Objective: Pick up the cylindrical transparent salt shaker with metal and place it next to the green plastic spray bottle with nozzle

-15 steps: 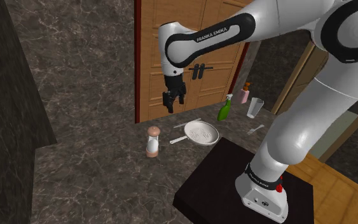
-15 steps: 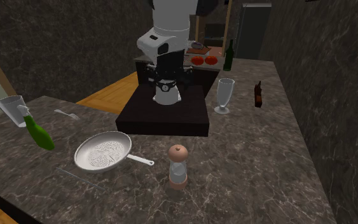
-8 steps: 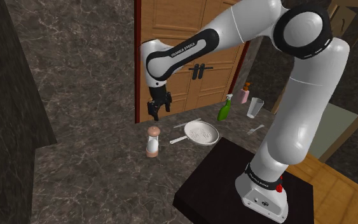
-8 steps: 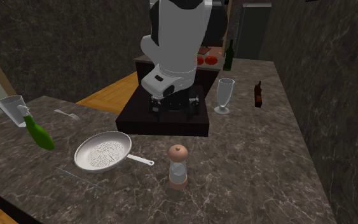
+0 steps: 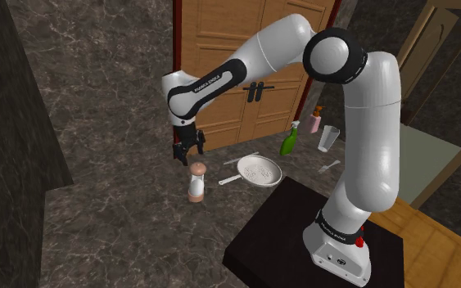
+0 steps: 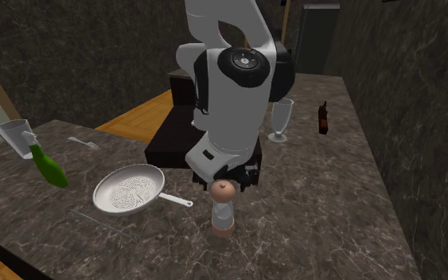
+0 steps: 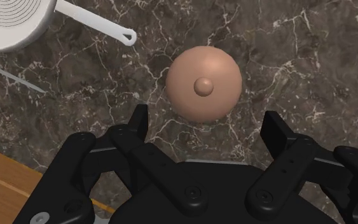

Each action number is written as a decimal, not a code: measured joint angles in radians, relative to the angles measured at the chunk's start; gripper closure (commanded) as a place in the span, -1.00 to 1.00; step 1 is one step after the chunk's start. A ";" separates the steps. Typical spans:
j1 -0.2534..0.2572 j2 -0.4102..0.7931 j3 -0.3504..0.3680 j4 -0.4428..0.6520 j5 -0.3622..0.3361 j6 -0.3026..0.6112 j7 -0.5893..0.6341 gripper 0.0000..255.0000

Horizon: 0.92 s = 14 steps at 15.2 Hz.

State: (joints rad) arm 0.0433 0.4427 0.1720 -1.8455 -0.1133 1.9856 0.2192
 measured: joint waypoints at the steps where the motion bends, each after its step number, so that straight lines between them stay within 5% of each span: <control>1: 0.000 0.009 -0.001 -0.003 -0.002 0.011 0.001 -1.00; 13: 0.000 0.041 -0.006 -0.051 -0.011 0.090 0.009 -1.00; 14: 0.000 0.041 -0.006 -0.051 -0.011 0.090 0.009 1.00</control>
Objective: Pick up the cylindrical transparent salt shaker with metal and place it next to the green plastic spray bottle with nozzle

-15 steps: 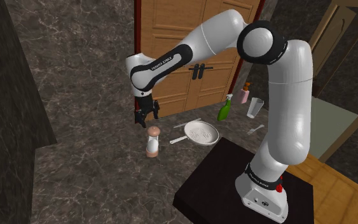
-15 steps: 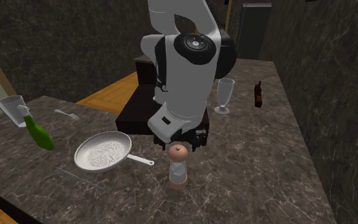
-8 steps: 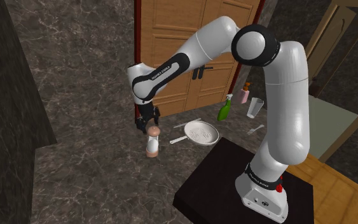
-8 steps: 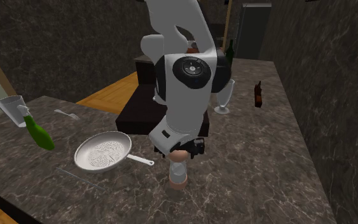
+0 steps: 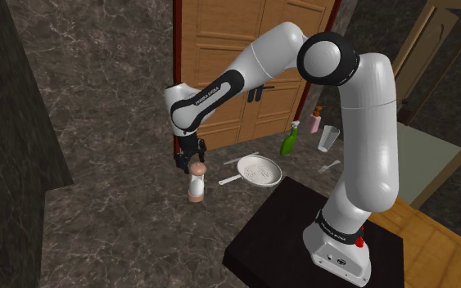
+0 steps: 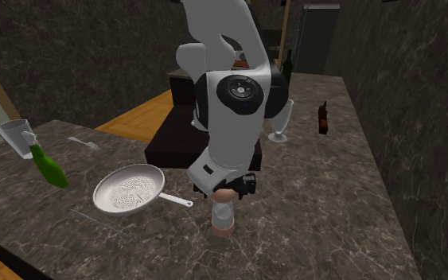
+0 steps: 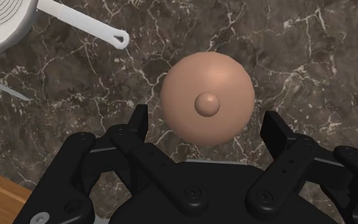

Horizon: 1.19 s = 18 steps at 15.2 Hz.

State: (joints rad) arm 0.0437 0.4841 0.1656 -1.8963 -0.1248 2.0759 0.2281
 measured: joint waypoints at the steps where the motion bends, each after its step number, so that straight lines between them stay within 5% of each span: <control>1: 0.000 -0.001 0.000 0.001 0.000 0.000 0.000 1.00; 18: -0.005 -0.064 0.007 0.009 0.014 -0.072 -0.010 1.00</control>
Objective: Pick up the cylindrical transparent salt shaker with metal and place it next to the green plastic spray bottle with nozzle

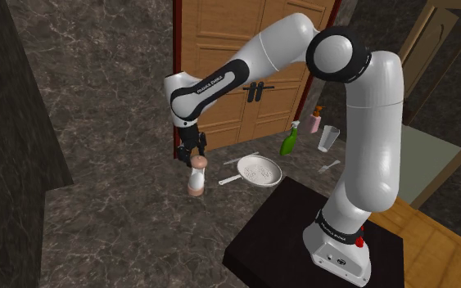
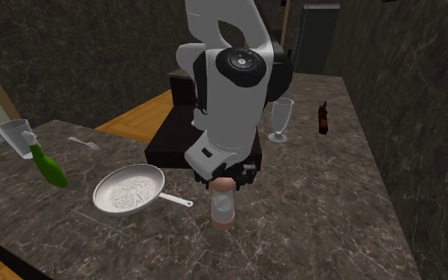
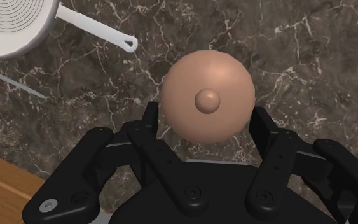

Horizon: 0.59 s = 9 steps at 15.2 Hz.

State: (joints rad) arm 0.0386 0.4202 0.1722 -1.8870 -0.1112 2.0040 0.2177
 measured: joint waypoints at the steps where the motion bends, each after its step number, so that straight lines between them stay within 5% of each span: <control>1: 0.000 -0.008 0.001 0.003 0.002 -0.010 -0.001 1.00; 9: -0.003 -0.064 0.006 0.036 0.015 -0.099 -0.011 1.00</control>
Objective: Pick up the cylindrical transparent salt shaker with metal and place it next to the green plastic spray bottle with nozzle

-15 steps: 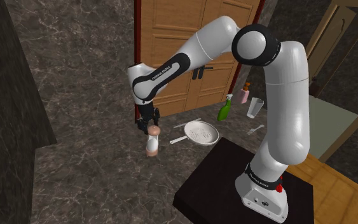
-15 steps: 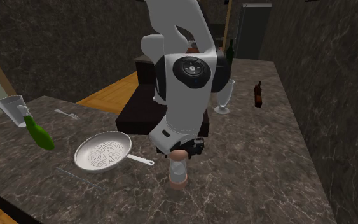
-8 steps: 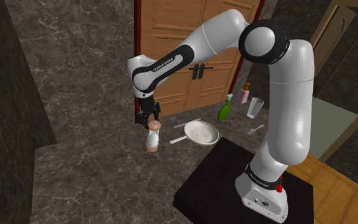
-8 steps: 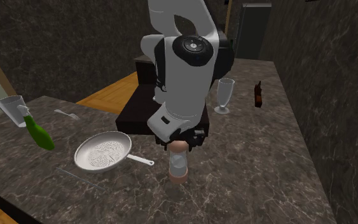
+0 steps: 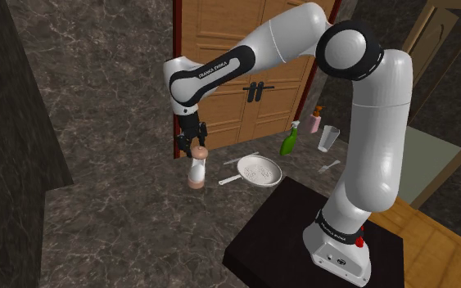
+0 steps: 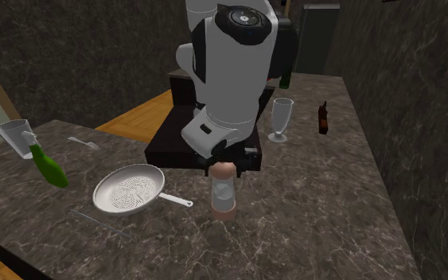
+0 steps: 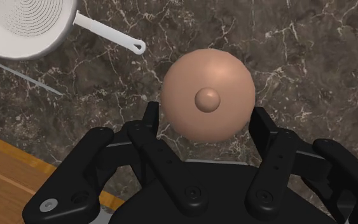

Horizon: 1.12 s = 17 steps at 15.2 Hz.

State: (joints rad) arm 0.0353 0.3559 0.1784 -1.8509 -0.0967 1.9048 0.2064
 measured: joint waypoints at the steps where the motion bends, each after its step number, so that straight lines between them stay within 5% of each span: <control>1: 0.000 -0.006 0.001 0.004 0.001 -0.010 0.000 1.00; 17: -0.003 -0.090 0.007 0.108 0.020 -0.196 -0.017 1.00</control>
State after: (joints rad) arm 0.0322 0.2663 0.1850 -1.7426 -0.0769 1.7091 0.1892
